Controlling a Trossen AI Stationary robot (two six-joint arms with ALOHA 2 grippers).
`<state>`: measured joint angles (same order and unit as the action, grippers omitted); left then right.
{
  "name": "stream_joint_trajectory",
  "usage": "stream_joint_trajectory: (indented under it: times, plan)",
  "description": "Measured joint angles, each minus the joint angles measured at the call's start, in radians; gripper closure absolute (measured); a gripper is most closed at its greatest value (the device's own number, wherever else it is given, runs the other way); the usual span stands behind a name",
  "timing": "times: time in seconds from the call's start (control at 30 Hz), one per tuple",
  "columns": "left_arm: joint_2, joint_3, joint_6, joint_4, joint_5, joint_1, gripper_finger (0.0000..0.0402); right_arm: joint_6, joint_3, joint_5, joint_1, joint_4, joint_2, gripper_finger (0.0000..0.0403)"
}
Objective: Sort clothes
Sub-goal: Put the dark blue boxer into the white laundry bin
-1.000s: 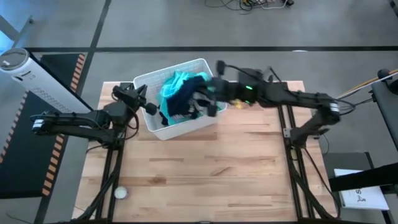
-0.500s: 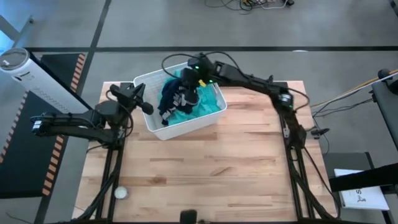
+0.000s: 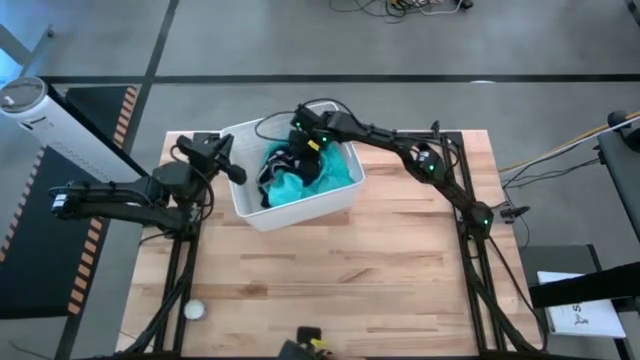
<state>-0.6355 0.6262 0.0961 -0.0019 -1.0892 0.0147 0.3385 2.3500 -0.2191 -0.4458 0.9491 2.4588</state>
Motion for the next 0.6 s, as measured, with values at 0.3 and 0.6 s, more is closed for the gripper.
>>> stream_joint_trajectory:
  times: [0.3, 0.6]
  plan:
    - [-0.001, 0.0, -0.001, -0.001, -0.002, 0.0, 0.0381, -0.012, -0.003, 0.013, -0.001, 0.121, -0.082, 0.0401]
    - [-0.001, 0.0, -0.009, -0.026, -0.002, 0.0, 0.0381, -0.09, -0.003, 0.066, 0.001, 0.345, -0.091, 0.0401]
